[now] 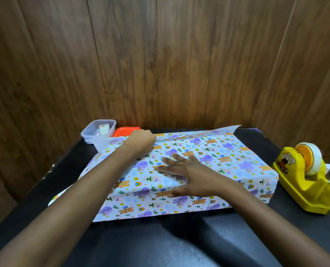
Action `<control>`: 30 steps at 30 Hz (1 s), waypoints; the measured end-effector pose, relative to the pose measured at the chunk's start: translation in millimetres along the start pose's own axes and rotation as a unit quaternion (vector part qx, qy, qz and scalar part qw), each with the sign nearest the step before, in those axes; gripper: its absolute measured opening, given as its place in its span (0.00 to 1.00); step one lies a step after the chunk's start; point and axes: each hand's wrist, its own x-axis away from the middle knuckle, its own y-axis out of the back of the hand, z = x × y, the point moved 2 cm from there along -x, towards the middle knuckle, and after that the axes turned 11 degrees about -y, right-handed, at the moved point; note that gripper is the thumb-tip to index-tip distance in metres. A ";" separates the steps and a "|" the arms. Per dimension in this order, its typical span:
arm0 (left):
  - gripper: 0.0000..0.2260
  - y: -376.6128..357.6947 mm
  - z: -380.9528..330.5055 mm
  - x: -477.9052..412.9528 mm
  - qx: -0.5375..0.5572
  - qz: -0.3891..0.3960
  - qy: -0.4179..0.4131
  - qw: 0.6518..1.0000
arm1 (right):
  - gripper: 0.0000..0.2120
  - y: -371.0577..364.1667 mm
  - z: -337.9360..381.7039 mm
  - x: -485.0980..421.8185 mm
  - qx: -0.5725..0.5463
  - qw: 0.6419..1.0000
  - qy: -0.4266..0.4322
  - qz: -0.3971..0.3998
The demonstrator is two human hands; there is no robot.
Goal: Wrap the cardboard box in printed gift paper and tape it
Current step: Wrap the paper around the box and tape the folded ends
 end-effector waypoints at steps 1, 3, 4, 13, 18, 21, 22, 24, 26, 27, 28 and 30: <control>0.11 -1.3 -2.6 -0.5 0.008 0.017 -0.002 1.000 | 0.32 0.7 -0.9 0.9 -0.019 1.000 -0.003 0.017; 0.13 1.6 -4.5 0.7 0.053 0.048 0.013 0.997 | 0.28 12.9 -2.3 4.9 -0.116 0.991 -0.019 0.064; 0.16 1.9 -5.4 1.0 0.083 0.058 0.025 0.995 | 0.25 21.3 -3.4 3.3 -0.192 0.978 -0.038 0.071; 0.20 -3.7 -2.2 8.9 0.222 0.053 0.069 0.971 | 0.25 21.9 -10.3 -122.9 0.017 0.986 -0.165 -0.003; 0.21 -14.3 4.1 19.3 0.260 0.063 0.086 0.960 | 0.32 24.5 -66.6 -107.2 -0.010 0.959 -0.285 -0.001; 0.34 -27.6 4.1 17.6 0.230 0.066 0.165 0.957 | 0.33 29.1 -91.5 -89.0 0.000 0.942 -0.336 -0.004; 0.37 -30.5 4.7 16.7 0.221 0.075 0.193 0.953 | 0.33 29.0 -95.3 -85.5 0.002 0.940 -0.341 -0.003; 0.39 -31.3 5.9 17.8 0.219 0.091 0.232 0.943 | 0.34 28.0 -97.2 -82.2 0.002 0.939 -0.343 -0.004; 0.41 -31.0 6.3 19.7 0.231 0.093 0.251 0.935 | 0.35 27.3 -97.6 -81.4 0.005 0.939 -0.343 -0.006; 0.41 -31.7 7.3 22.4 0.234 0.096 0.258 0.932 | 0.35 26.7 -96.9 -81.6 0.006 0.939 -0.344 -0.005; 0.41 -31.9 6.7 22.9 0.237 0.094 0.258 0.932 | 0.35 26.4 -98.8 -79.7 0.008 0.937 -0.348 -0.007; 0.42 -32.6 8.3 24.3 0.230 0.091 0.246 0.937 | 0.36 26.0 -101.2 -76.0 0.014 0.936 -0.352 -0.006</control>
